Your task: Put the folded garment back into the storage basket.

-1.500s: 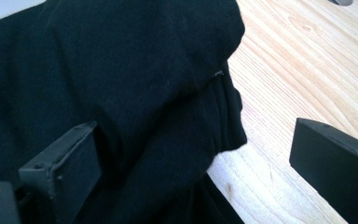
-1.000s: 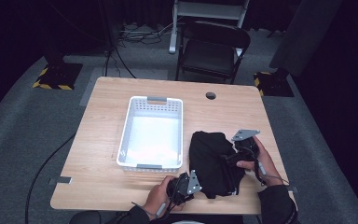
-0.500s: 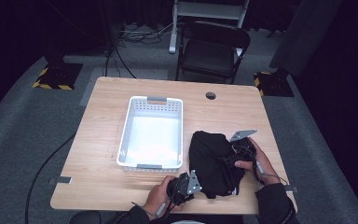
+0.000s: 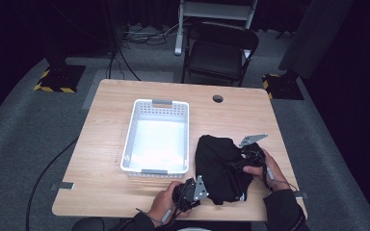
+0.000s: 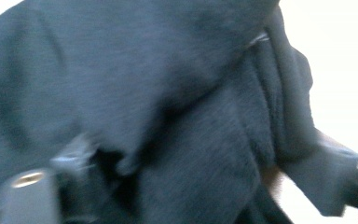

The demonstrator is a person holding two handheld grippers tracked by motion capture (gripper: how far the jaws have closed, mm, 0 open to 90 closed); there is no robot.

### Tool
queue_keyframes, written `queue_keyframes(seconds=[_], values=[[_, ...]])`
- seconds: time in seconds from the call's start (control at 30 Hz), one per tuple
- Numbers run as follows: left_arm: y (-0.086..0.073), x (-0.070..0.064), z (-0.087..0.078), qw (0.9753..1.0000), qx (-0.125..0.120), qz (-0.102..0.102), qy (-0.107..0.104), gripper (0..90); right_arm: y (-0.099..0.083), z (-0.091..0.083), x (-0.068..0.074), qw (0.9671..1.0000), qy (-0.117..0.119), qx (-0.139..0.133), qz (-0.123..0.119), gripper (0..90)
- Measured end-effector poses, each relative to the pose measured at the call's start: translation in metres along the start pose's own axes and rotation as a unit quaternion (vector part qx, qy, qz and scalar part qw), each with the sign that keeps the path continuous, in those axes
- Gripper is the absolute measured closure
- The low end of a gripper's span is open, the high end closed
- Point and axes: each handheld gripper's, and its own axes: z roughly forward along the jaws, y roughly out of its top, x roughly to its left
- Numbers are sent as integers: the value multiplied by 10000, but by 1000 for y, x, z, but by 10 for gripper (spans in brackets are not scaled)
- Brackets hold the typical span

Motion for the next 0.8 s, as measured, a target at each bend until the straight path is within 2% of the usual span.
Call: queue_keyframes(seconds=[0.03,0.13,0.27,0.43,0.8], values=[[0,0,0,10000,0,1,0,781,0,-1,1,10000,90,8,-25,323],[0,0,0,10000,8,4,-8,781,-1,-3,1,9995,303,-56,30,446],[0,-1,0,10000,8,25,10,781,-2,-4,1,9990,427,-89,62,539],[0,0,0,10000,-4,60,16,781,-1,-5,3,9990,439,-108,14,605],[-2,2,-1,10000,-53,13,-58,776,0,-9,10,9995,238,-203,-78,621]])
